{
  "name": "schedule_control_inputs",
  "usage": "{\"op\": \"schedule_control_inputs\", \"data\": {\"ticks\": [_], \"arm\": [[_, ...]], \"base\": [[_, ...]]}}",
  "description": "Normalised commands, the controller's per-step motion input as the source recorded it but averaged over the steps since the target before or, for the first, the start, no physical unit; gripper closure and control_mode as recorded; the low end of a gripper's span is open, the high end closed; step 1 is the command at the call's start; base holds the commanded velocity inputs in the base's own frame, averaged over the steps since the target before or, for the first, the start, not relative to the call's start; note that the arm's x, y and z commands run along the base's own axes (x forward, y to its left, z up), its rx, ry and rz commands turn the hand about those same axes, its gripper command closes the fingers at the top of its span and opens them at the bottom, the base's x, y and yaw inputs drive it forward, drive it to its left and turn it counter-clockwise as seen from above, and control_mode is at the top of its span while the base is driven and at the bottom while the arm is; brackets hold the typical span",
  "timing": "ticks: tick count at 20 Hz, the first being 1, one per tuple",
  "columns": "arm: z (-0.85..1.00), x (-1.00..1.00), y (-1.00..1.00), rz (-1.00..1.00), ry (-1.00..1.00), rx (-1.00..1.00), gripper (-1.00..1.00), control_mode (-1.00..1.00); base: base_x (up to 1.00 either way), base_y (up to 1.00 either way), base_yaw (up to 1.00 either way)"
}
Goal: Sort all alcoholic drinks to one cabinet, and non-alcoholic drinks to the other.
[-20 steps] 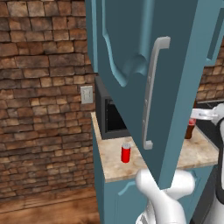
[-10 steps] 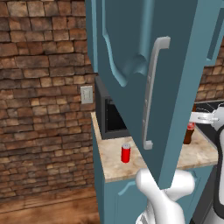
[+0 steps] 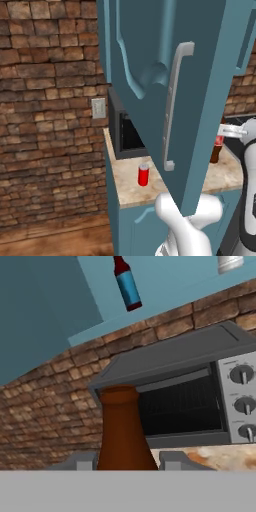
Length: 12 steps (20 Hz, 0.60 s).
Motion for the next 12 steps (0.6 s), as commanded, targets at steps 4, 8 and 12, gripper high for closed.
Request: {"op": "schedule_control_inputs", "data": {"ticks": [4, 8, 12], "arm": [[0.0, 0.0, 0.0, 0.0, 0.0, 0.0, 1.0, 1.0], [0.0, 0.0, 0.0, 0.0, 0.0, 0.0, 1.0, 1.0], [0.0, 0.0, 0.0, 0.0, 0.0, 0.0, 1.0, 1.0]], "base": [[-0.75, -0.24, -0.04], [-0.81, -0.34, -0.05], [-0.23, -0.35, -0.01]]}}
